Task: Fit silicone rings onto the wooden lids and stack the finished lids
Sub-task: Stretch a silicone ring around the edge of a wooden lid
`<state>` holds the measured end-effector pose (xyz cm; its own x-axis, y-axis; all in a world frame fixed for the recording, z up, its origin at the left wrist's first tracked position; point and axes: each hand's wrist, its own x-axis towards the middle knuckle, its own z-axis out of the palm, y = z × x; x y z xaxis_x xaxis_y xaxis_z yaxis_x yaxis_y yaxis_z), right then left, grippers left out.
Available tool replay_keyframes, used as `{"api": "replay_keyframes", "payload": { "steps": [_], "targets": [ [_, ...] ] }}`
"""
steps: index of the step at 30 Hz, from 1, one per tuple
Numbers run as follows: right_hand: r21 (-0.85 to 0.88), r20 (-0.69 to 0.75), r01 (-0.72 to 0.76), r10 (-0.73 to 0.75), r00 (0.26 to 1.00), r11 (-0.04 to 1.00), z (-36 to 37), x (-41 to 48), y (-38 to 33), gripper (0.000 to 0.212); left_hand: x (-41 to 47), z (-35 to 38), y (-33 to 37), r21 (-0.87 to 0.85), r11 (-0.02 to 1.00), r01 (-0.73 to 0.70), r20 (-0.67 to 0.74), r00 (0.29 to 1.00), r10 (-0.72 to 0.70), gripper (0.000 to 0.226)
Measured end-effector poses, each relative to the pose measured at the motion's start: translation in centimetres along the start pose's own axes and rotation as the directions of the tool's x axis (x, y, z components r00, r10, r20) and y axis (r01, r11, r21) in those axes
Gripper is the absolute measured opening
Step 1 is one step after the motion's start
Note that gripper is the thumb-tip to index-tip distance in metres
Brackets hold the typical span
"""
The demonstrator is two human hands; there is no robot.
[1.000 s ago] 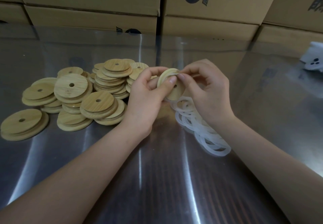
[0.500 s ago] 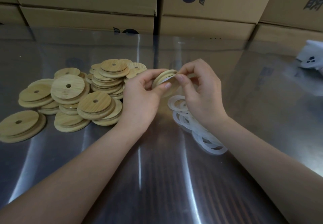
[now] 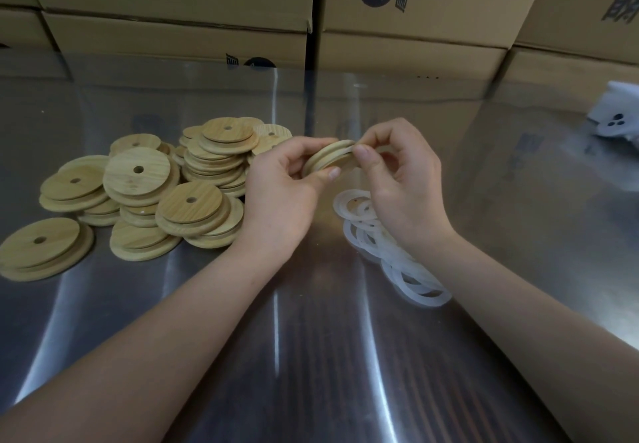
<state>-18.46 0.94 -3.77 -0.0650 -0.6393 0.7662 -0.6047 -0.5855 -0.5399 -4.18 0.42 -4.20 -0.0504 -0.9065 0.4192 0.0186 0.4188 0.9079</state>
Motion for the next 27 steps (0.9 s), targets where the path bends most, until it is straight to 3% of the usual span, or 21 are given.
{"api": "replay_keyframes", "payload": {
  "steps": [14, 27],
  "targets": [
    [-0.030, 0.026, 0.129, -0.128, 0.991, 0.991, -0.36, 0.39, 0.57, 0.007, -0.30, 0.04, 0.29, -0.012, 0.999, -0.031, -0.011, 0.999, 0.031, 0.036],
    [-0.039, 0.058, 0.178, -0.175, 0.983, 0.983, -0.61, 0.57, 0.78, 0.009, -0.51, -0.02, 0.44, 0.090, 0.991, -0.102, -0.005, 0.995, 0.102, 0.030]
  ]
}}
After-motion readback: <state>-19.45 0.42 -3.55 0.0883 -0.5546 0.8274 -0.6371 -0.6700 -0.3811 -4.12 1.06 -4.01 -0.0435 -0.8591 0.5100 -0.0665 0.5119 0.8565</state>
